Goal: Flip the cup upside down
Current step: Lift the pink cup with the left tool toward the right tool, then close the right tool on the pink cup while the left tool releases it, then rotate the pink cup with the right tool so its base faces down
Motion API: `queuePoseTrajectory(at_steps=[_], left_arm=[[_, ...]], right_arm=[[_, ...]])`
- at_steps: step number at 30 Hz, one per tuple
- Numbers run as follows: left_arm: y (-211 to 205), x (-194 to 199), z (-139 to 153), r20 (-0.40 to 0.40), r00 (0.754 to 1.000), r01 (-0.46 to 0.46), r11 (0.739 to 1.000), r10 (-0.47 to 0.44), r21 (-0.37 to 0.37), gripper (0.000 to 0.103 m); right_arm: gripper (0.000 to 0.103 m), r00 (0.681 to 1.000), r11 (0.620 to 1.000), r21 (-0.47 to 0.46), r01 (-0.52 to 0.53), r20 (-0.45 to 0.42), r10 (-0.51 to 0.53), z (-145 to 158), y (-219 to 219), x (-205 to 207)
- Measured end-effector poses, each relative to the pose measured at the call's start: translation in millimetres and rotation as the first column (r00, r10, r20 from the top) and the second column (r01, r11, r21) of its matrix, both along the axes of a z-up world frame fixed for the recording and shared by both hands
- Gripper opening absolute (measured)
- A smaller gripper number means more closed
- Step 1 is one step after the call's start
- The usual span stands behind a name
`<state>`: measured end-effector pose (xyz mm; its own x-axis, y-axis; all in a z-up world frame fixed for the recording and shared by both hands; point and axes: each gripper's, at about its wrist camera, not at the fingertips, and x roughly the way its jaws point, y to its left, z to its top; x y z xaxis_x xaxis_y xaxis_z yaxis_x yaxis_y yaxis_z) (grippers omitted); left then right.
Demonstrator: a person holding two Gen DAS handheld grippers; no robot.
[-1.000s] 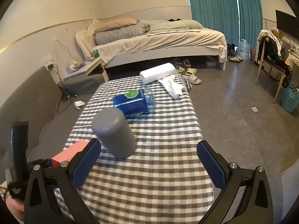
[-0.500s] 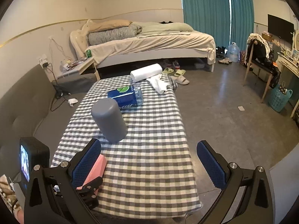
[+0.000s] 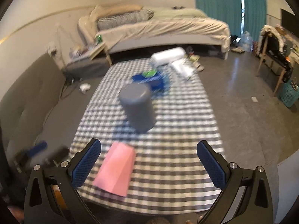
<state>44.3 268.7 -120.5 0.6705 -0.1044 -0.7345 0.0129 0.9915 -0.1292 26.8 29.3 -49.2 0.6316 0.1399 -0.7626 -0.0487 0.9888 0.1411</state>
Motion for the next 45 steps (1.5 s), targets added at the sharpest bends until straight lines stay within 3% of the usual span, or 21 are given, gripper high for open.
queuePoseTrajectory(at_steps=[4, 7, 13, 15, 18, 24, 34, 45], left_arm=[[22, 10, -9, -0.016, 1.0, -0.027, 0.999, 0.027, -0.046, 0.095], [27, 16, -20, -0.042, 0.999, -0.014, 0.999, 0.012, -0.032, 0.095], [31, 22, -35, -0.071, 0.997, 0.013, 1.0, -0.015, -0.017, 0.095], [32, 24, -37, -0.077, 0.997, 0.015, 1.0, -0.017, -0.02, 0.095], [34, 27, -39, -0.088, 0.996, 0.012, 1.0, -0.015, -0.026, 0.095], [32, 29, -36, -0.085, 0.996, 0.0, 0.999, -0.003, -0.037, 0.095], [13, 29, -32, -0.07, 0.997, 0.026, 0.999, -0.028, -0.031, 0.095], [3, 31, -34, -0.078, 0.996, 0.03, 0.999, -0.031, -0.022, 0.095]], right_arm=[[0.103, 0.988, 0.999, 0.019, -0.04, -0.146, 0.042, -27, 21, 17], [0.099, 0.966, 0.999, 0.042, -0.034, -0.257, 0.043, -50, 32, 29], [0.089, 0.934, 0.998, 0.041, -0.053, -0.351, 0.064, -74, 50, 45], [0.083, 0.928, 0.997, 0.048, -0.063, -0.365, 0.076, -78, 53, 48], [0.063, 0.924, 0.996, 0.064, -0.065, -0.374, 0.084, -82, 55, 52], [0.062, 0.934, 0.993, 0.093, -0.071, -0.342, 0.099, -77, 53, 49], [0.059, 0.99, 0.996, -0.011, -0.092, -0.109, 0.09, -32, 38, 29], [0.059, 0.985, 0.983, -0.099, -0.153, -0.096, 0.144, -40, 50, 21]])
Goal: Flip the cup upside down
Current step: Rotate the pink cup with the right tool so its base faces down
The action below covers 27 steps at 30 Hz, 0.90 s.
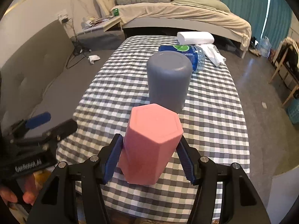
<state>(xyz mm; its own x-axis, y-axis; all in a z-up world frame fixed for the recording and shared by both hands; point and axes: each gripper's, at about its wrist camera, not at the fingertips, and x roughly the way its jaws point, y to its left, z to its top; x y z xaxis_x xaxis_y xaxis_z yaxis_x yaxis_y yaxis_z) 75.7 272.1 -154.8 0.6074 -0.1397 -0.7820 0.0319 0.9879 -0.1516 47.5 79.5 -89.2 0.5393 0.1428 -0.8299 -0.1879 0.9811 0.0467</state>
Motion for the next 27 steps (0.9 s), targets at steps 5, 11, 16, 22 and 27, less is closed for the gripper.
queuePoseTrajectory(at_steps=[5, 11, 16, 22, 27], left_arm=[[-4, 1, 2, 0.004, 1.0, -0.003, 1.0, 0.004, -0.015, 0.095], [-13, 2, 0, -0.006, 1.0, 0.005, 1.0, -0.005, -0.019, 0.095], [-11, 0, 0, -0.008, 1.0, -0.013, 1.0, 0.013, -0.007, 0.095], [2, -2, -3, -0.021, 0.998, -0.062, 0.998, 0.061, -0.034, 0.095], [5, -3, -4, -0.024, 0.997, -0.073, 0.997, 0.073, -0.031, 0.095]], right_arm=[[0.058, 0.999, 0.999, -0.021, -0.031, -0.012, 0.031, -3, 2, -15], [0.059, 0.998, 0.999, 0.016, -0.05, -0.039, 0.05, -8, -2, -19], [0.069, 0.997, 0.998, 0.046, -0.042, -0.06, 0.045, -12, -3, -19], [0.069, 0.993, 0.998, 0.061, -0.035, -0.11, 0.041, -26, 3, -15], [0.069, 0.99, 0.999, 0.024, -0.03, -0.134, 0.033, -36, 7, -11]])
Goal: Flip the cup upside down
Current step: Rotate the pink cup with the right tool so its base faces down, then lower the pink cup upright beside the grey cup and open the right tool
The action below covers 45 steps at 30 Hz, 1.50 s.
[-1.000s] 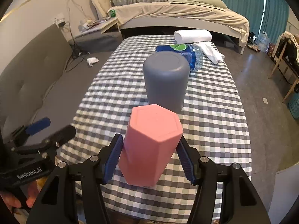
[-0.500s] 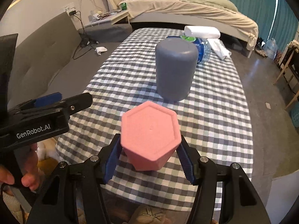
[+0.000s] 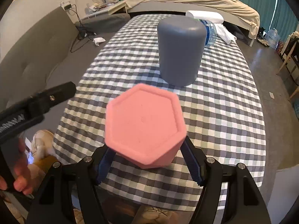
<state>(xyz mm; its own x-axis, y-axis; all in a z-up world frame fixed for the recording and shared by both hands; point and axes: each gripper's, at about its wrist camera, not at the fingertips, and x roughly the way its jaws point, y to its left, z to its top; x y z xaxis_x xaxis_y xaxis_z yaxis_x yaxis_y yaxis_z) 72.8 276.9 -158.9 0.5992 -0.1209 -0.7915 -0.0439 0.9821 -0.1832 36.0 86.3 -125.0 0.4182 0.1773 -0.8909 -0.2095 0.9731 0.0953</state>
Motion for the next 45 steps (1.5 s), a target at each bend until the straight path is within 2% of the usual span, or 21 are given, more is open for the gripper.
queuePoseTrajectory(at_steps=[6, 12, 17, 27, 34, 36, 45], left_arm=[[1, -1, 2, 0.007, 1.0, 0.003, 1.0, -0.004, 0.009, 0.095], [8, 0, 3, 0.023, 1.0, -0.022, 0.999, 0.021, 0.045, 0.095], [16, 5, 0, 0.019, 0.999, -0.051, 0.997, 0.05, 0.064, 0.095], [16, 15, -18, -0.018, 0.999, -0.039, 0.991, 0.041, 0.129, 0.095], [14, 17, -19, -0.021, 0.999, -0.036, 0.991, 0.039, 0.125, 0.095], [13, 16, -17, -0.017, 0.999, -0.036, 0.992, 0.038, 0.121, 0.095], [3, -3, 5, 0.023, 0.999, -0.041, 0.996, 0.039, 0.085, 0.095]], right_arm=[[0.065, 1.0, 1.0, 0.003, 0.008, 0.0, -0.008, -1, -2, 2], [0.065, 0.995, 1.0, -0.022, 0.003, 0.1, -0.001, 13, 4, 10], [0.065, 0.99, 1.0, -0.02, 0.006, 0.14, -0.003, 17, 12, 29], [0.065, 0.997, 1.0, -0.02, -0.003, 0.073, 0.005, -4, 30, 60], [0.065, 0.997, 1.0, -0.013, -0.003, 0.071, 0.004, -8, 28, 61], [0.07, 0.998, 1.0, -0.002, 0.006, 0.067, -0.006, -8, 26, 60], [0.075, 0.99, 0.999, 0.049, 0.016, 0.142, -0.023, 22, 7, 32]])
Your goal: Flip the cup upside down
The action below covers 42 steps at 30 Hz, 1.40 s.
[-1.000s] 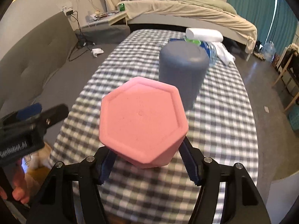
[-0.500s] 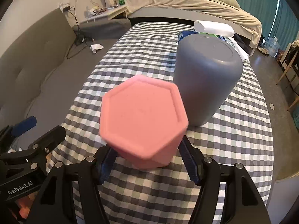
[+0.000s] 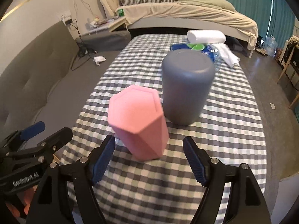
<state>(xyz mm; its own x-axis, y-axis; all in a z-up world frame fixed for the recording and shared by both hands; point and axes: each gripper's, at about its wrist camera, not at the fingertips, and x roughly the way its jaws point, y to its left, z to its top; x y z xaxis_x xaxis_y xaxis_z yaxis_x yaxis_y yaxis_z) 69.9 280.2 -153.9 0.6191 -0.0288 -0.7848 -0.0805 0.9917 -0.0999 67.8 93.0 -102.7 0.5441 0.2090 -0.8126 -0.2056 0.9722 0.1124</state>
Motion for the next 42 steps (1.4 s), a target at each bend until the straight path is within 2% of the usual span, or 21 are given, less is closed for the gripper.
queuePoseTrajectory(at_steps=[4, 11, 18, 24, 27, 32, 42], left_arm=[[-11, -9, 13, 0.028, 1.0, 0.015, 1.0, -0.015, -0.001, 0.095], [-34, -24, 41, 0.109, 0.993, 0.041, 0.999, -0.041, 0.001, 0.095], [-53, -46, 69, 0.23, 0.971, 0.059, 0.997, -0.069, 0.047, 0.095], [-60, -67, 74, 0.304, 0.949, 0.053, 0.993, -0.082, 0.101, 0.096], [-63, -68, 71, 0.317, 0.945, 0.05, 0.994, -0.079, 0.1, 0.102], [-70, -66, 61, 0.342, 0.935, 0.033, 0.985, -0.09, 0.169, 0.103], [-65, -63, 54, 0.325, 0.942, 0.048, 0.99, -0.089, 0.131, 0.103]], right_arm=[[0.075, 0.999, 1.0, 0.005, 0.002, 0.042, -0.002, 13, -13, -16], [0.075, 0.99, 0.999, -0.038, 0.013, 0.143, -0.007, 40, -40, -49], [0.075, 0.967, 0.997, -0.077, 0.027, 0.256, -0.007, 59, -71, -89], [0.091, 0.942, 0.997, -0.014, 0.082, 0.327, -0.073, 71, -96, -102], [0.093, 0.939, 0.994, 0.018, 0.11, 0.325, -0.11, 70, -103, -96], [0.101, 0.944, 0.992, 0.015, 0.125, 0.307, -0.124, 65, -103, -86], [0.102, 0.948, 0.993, -0.031, 0.117, 0.302, -0.102, 57, -90, -81]])
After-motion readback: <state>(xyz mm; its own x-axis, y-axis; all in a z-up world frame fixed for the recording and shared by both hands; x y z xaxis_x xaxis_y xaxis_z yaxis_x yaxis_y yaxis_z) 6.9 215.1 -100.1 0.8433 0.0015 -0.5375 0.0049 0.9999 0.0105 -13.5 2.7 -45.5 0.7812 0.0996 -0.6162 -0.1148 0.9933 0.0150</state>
